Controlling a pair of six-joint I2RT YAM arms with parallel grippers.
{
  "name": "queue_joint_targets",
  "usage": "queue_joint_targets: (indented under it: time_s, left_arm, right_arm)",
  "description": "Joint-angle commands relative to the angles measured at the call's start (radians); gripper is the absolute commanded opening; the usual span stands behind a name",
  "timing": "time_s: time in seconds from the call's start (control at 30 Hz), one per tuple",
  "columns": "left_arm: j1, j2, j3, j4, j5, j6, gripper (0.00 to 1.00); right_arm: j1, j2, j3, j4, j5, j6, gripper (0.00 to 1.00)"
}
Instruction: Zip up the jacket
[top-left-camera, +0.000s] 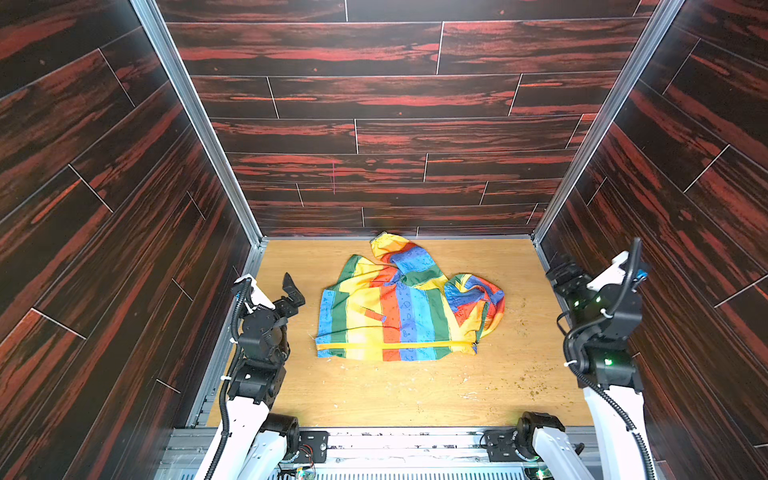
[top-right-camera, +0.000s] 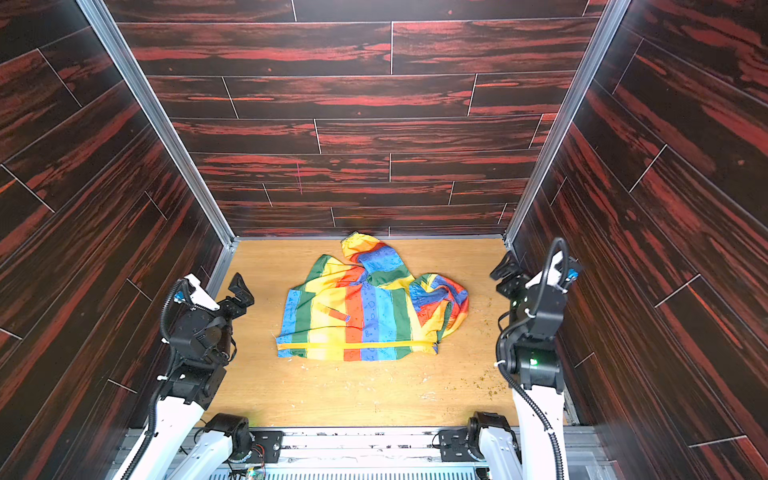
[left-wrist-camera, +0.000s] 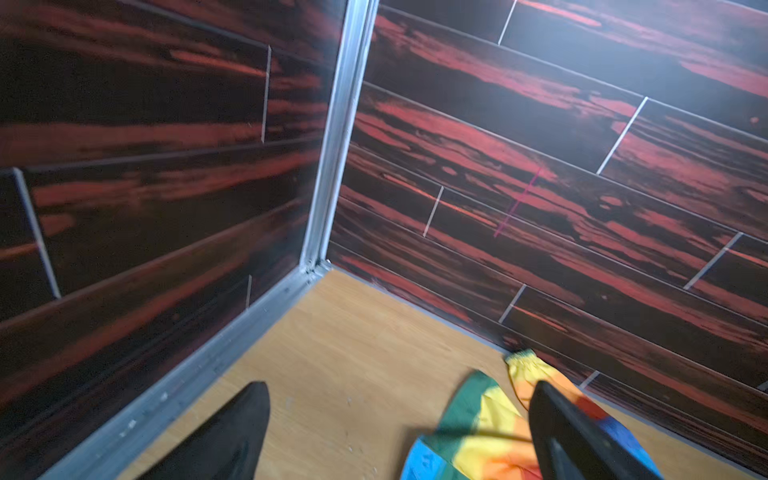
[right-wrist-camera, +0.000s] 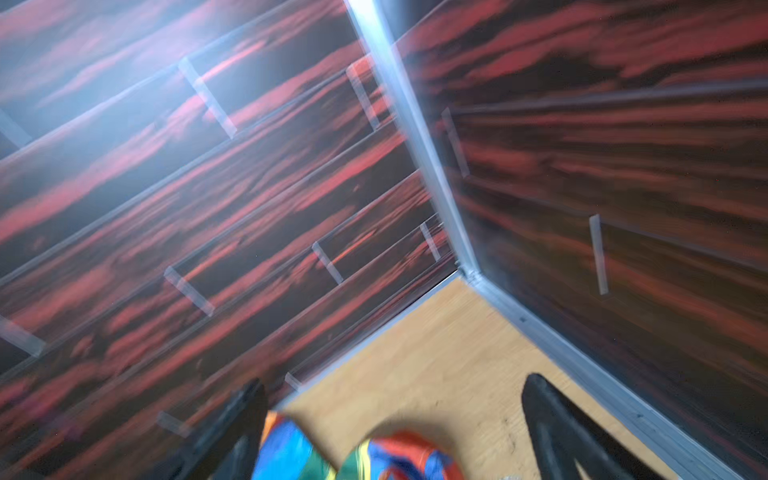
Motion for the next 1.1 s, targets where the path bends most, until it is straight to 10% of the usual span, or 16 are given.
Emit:
queue_joint_targets:
  time_s: [0.0,0.3,1.07]
  left_arm:
    - [0.006,0.020,-0.009,0.071,-0.087,0.085,1.00]
    - [0.005,0.154,-0.161,0.208,-0.225,0.128,1.00]
    - [0.007,0.725,-0.346,0.893,-0.333,0.174,0.99]
  right_arm:
    - [-0.004,0.066,-0.016,-0.028,0.124,0.000,0.95]
    - [0.000,0.120,-0.300,0.461,-0.080,-0.085,0.99]
    - [0.195,0.499,-0.691,1.250,0.050,-0.441,0.99]
